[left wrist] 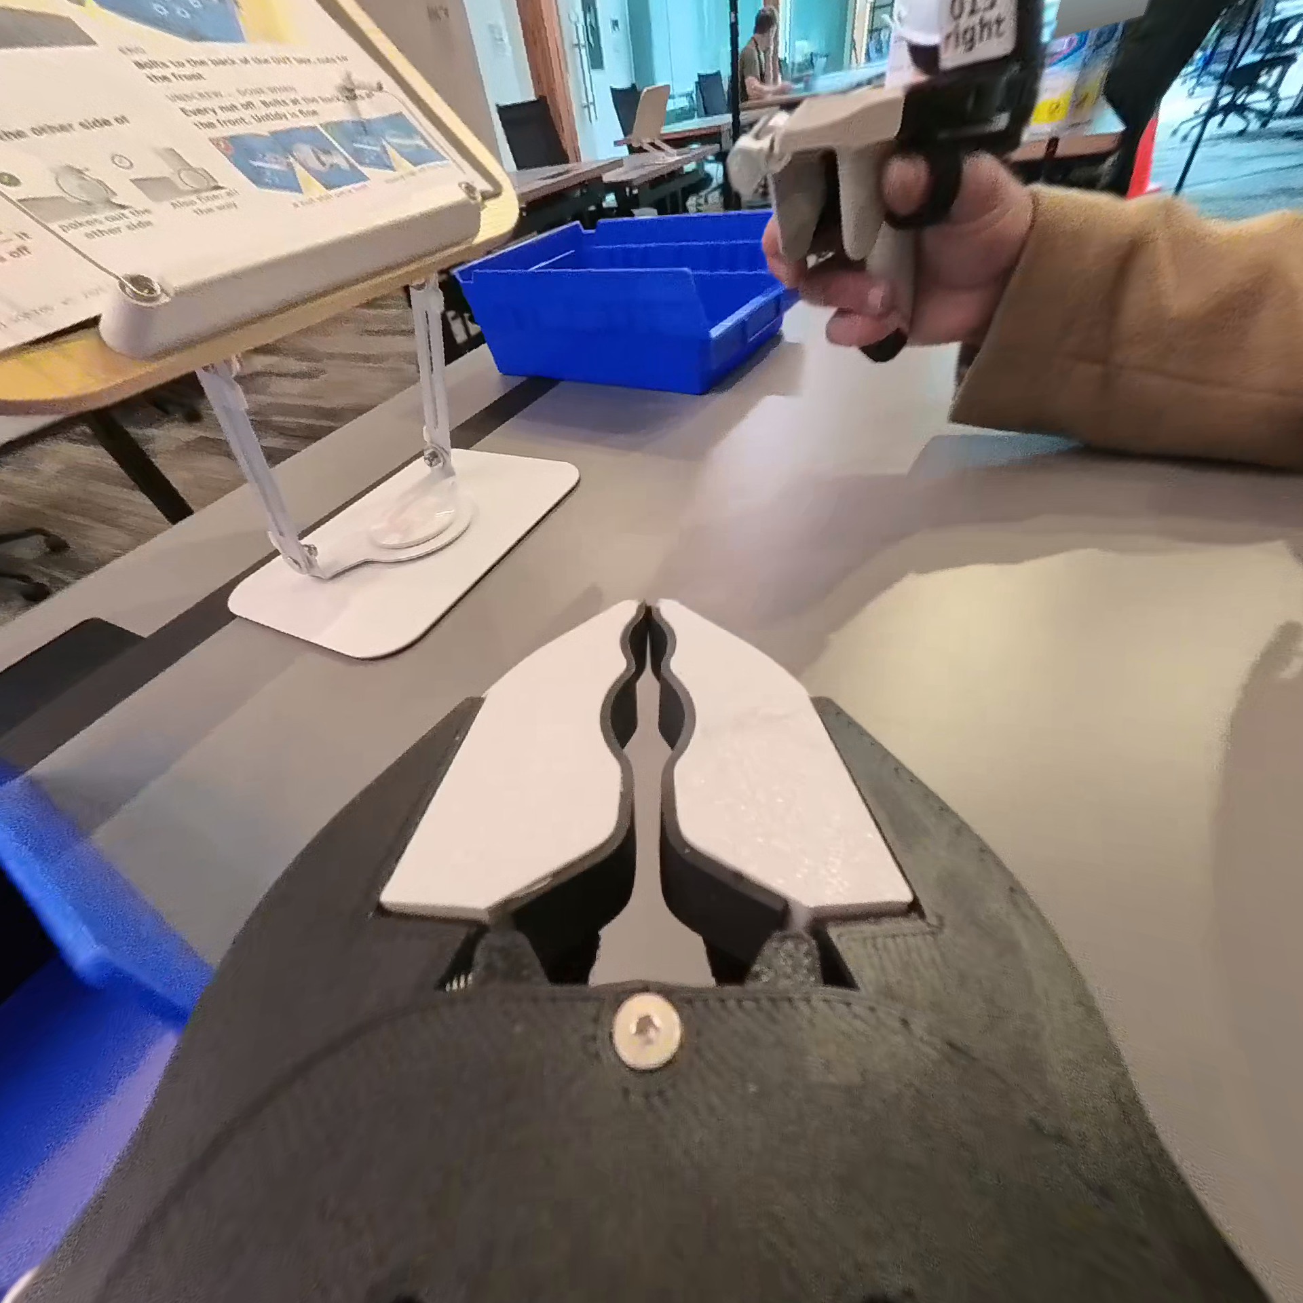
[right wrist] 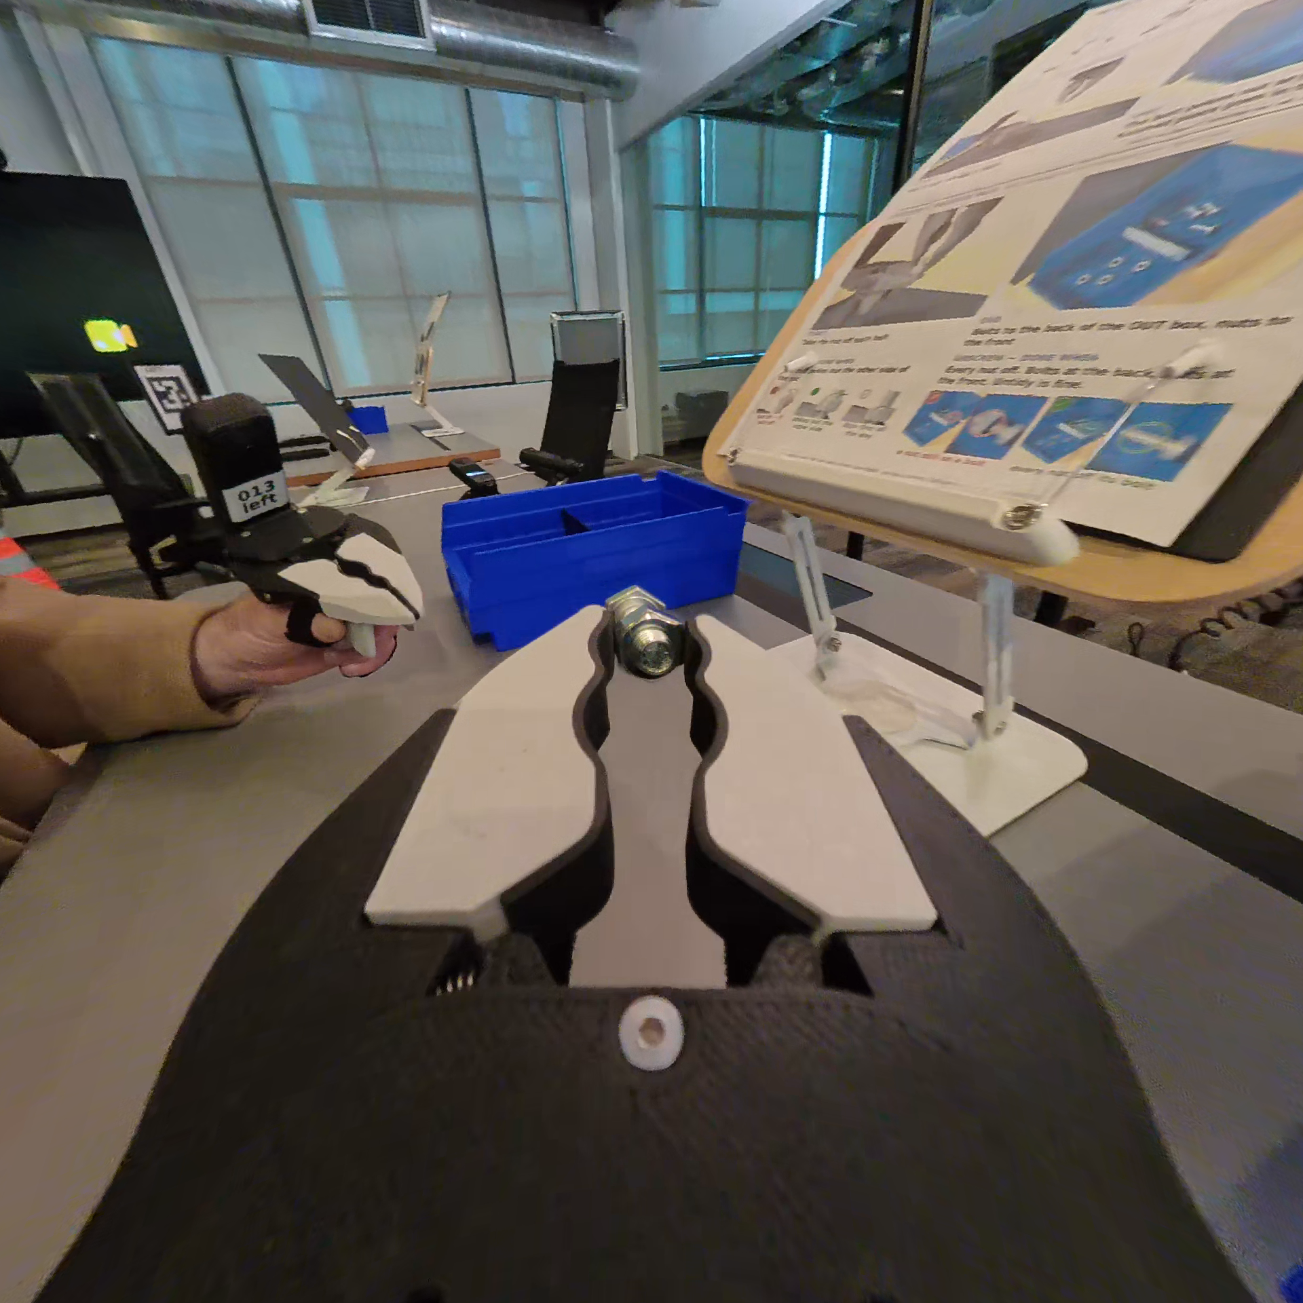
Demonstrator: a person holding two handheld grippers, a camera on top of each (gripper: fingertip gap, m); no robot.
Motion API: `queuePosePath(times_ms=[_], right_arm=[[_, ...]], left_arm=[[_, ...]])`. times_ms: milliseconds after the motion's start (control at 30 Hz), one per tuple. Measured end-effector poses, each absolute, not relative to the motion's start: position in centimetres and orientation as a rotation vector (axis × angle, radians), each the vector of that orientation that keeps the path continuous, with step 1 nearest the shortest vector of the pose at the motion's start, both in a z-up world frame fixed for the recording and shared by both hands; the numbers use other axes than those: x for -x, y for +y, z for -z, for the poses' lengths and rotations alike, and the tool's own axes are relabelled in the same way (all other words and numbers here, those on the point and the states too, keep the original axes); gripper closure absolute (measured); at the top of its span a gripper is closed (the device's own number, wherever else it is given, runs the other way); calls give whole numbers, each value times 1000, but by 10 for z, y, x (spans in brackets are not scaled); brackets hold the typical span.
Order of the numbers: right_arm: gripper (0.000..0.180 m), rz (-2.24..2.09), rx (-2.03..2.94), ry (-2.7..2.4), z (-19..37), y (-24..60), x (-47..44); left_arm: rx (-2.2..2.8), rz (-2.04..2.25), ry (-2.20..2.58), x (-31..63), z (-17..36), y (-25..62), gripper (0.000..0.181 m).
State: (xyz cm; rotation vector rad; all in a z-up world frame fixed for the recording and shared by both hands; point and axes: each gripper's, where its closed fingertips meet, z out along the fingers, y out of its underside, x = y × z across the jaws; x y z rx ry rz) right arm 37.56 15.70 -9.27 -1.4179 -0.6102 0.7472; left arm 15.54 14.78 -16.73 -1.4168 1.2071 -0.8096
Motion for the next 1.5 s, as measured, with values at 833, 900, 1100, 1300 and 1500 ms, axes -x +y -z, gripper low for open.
queuePosePath(times_ms=[833, 900, 1100, 1300, 1500], right_arm=[[161, -137, 1566, -257, 52, 256, -562], [161, -114, 1657, -220, 64, 275, -579], [160, 1, 1926, -177, 123, 313, -621], [160, 63, 2184, -202, 173, 318, -633], [160, 230, 2389, -279, 218, 325, -649]], left_arm=[[1404, 762, 1157, -194, 182, 182, 181], [1403, 766, 1156, -195, 182, 182, 181], [1403, 750, 1180, -197, 185, 182, 181], [1422, 793, 1164, -197, 186, 184, 181], [1420, 795, 1173, -198, 187, 182, 181]])
